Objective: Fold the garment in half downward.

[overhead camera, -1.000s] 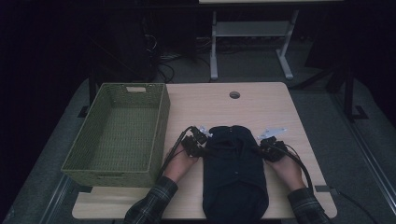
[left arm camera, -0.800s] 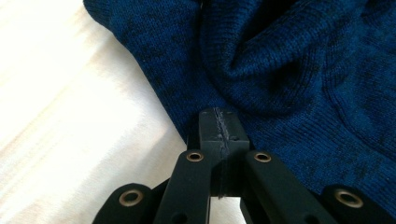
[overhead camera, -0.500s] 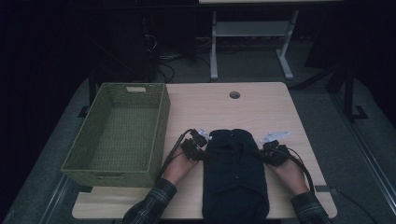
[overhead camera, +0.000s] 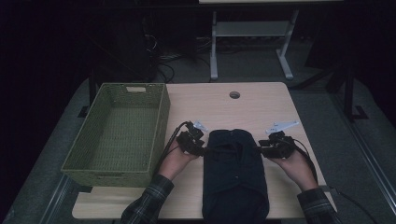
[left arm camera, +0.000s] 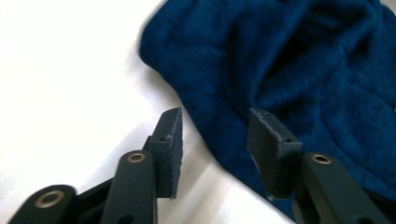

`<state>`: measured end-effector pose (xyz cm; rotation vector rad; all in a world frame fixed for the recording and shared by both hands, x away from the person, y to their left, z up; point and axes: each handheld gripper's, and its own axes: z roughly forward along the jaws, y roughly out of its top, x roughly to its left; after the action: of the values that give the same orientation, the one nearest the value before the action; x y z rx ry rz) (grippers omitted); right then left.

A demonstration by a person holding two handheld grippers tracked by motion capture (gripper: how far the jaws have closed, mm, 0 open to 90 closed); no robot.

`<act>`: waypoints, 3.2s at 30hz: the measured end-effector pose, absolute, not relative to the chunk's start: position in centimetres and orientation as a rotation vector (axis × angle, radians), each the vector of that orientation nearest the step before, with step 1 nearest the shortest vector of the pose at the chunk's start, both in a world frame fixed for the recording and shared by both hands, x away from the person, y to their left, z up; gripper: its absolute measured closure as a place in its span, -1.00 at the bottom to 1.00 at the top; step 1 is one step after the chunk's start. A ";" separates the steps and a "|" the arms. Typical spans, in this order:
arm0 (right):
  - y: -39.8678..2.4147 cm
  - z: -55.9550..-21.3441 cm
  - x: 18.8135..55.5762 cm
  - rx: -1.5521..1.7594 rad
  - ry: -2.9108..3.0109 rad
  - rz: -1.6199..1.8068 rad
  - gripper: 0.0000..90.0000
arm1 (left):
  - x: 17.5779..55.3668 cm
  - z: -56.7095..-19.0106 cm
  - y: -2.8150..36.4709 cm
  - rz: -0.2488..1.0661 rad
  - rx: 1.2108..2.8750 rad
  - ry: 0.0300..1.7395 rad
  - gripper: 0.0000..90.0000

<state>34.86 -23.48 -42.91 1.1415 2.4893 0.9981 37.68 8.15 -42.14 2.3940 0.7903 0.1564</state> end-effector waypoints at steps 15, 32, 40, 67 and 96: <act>-23.0 -42.0 39.9 1.163 2.472 1.029 0.26 | 42.6 -41.0 7.1 0.192 2.357 0.847 0.11; -22.9 -44.8 42.5 1.214 2.502 1.027 0.30 | 45.0 -43.7 5.9 0.182 2.424 0.853 0.08; -22.9 -45.9 42.8 1.235 2.539 1.011 0.33 | 45.0 -44.4 5.5 0.170 2.458 0.824 0.09; -22.2 -45.5 42.5 1.195 2.575 0.999 0.88 | 44.9 -44.1 5.6 0.047 2.425 0.802 0.82; -21.9 -37.2 43.3 1.061 2.397 1.069 0.88 | 45.3 -35.8 6.6 0.286 2.322 0.754 0.81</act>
<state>43.33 -21.87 -37.23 1.0608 2.3971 1.0691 45.31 6.57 -35.76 2.3222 0.7540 0.2860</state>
